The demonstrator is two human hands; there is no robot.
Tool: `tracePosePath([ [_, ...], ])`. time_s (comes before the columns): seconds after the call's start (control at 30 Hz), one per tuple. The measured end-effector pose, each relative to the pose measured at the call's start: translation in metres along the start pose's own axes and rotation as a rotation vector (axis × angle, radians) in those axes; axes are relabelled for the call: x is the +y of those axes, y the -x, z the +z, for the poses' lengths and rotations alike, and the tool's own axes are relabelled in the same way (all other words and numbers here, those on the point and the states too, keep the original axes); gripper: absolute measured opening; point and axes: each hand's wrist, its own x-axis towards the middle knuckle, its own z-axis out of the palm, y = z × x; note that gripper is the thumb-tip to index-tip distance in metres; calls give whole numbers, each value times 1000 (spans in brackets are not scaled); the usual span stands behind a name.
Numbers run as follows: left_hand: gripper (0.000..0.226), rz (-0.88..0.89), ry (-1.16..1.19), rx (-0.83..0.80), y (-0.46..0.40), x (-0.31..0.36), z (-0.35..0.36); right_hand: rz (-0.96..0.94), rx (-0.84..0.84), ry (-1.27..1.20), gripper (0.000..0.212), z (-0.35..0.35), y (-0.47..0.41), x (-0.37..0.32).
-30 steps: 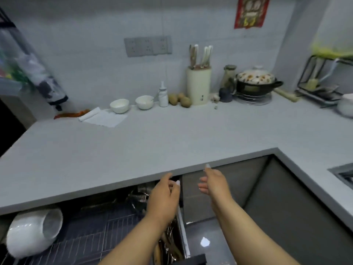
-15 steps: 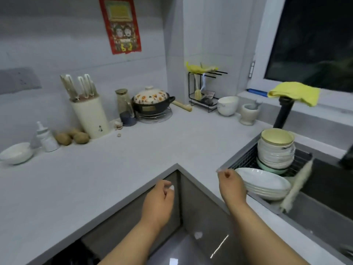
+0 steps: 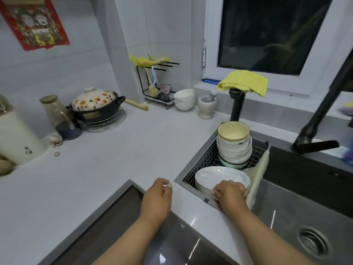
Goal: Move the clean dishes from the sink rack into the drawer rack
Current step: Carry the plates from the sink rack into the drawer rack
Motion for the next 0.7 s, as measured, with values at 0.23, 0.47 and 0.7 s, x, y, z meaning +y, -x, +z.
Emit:
tracePosePath([
  [0.23,17,-11,-11,-28,-15,11,20,-148,243,-48,27,9,-6,11],
  [0.47,19,-22,-7,-84,-24,16,35,-218,357,-112,14,10,-10,12],
  [0.7,14,-169,257,-101,-38,36,47,-303,509,-190,18,-5,-8,6],
])
